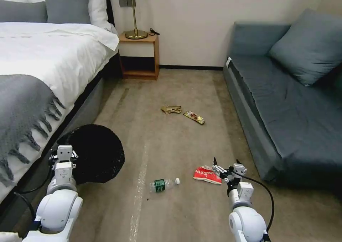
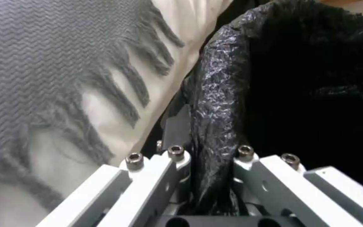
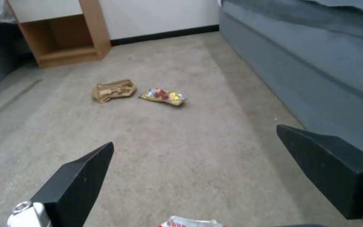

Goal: Pick up the trash bin, then pick up the garbage on the floor and place it into the trash bin.

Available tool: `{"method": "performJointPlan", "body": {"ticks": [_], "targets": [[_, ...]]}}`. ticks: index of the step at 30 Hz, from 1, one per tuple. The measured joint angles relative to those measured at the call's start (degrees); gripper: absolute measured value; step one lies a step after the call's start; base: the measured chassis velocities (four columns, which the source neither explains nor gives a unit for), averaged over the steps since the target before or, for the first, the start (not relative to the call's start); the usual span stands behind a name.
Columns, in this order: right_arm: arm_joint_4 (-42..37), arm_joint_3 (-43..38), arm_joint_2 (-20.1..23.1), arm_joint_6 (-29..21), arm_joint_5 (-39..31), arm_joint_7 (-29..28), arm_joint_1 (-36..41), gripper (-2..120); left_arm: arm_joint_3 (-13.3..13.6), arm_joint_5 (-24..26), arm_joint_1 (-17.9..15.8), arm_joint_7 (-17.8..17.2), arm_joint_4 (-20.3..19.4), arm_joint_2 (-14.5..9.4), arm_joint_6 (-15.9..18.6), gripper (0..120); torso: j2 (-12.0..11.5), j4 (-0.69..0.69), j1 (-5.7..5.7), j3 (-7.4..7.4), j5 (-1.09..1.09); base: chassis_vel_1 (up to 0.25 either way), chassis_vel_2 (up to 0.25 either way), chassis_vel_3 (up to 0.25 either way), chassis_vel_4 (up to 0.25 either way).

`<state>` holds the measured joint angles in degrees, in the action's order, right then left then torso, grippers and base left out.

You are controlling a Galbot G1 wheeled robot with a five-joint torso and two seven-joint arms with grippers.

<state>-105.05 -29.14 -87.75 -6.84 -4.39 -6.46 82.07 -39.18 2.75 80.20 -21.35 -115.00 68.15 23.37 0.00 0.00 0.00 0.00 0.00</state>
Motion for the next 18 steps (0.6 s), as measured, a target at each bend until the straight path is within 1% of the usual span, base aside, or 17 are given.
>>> {"method": "performJointPlan", "body": {"ticks": [9,18], "targets": [[1.02,0.5,-0.01,0.0,0.11,-0.1,-0.66,100,-0.09,0.08,-0.24,-0.17,1.12,0.46,-1.23,5,0.0,0.0,0.0,0.0,0.0,-0.107,0.103,0.1,-0.11],[1.61,1.36,0.49,-0.68,-0.7,0.68,-1.23,100,0.01,0.61,-0.02,-0.3,1.61,0.65,-1.84,5,0.0,0.01,0.0,0.0,0.0,-0.081,0.083,0.085,-0.071]]}}
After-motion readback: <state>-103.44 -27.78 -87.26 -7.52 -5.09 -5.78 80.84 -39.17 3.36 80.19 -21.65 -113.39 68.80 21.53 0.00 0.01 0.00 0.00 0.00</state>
